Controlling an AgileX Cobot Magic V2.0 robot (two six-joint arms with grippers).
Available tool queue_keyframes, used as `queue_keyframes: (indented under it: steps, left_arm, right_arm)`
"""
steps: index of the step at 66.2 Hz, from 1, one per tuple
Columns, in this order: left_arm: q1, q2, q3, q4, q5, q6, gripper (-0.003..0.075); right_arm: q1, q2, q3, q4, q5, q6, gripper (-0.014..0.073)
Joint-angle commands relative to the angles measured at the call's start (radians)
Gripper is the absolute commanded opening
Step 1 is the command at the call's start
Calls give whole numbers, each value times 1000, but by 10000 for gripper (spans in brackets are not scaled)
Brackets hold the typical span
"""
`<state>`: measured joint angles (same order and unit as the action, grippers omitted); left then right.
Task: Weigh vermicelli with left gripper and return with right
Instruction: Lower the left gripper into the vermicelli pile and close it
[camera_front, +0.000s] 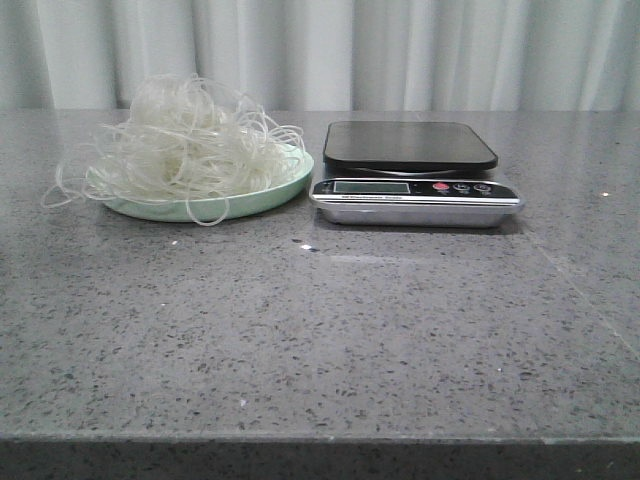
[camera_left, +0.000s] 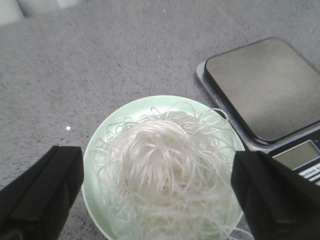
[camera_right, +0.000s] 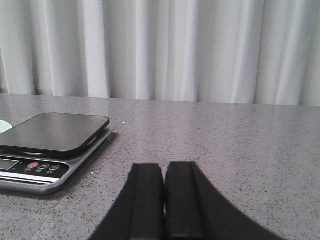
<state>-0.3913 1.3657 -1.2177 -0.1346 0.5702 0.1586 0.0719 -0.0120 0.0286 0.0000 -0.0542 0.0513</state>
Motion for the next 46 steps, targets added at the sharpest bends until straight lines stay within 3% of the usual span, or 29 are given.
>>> queue_keyframes:
  steps: [1,26,33,37,41,42,46]
  left_arm:
    - [-8,72,-111,-8,13,-9,641]
    - [-8,331,-288,-8,240,-9,640]
    - [-8,367,-300,-8,271,-9,606]
    - [-8,379,-301,-5,278,-9,537]
    - [-8,388,-307,-5,289,-9,386]
    - [-8,388,-310,-5,290,-9,386]
    - [-8,390,-319,-5,294,-9,207]
  right_arm:
    - [-7,-15,-9,-15,-76,-5,165]
    - [-7,-15,-9,-15,-76,-5,165]
    - [-7,-15,-9,-15,-76,-5,165]
    - [-7,-15,-9,-15,-76,-5,165]
    - [-7,-15,-9,-15,-76,-5,165]
    - [-7,-15,-9,-15,-76,-5,165]
    - [-7,-15,-9,-15,-76,-5,165]
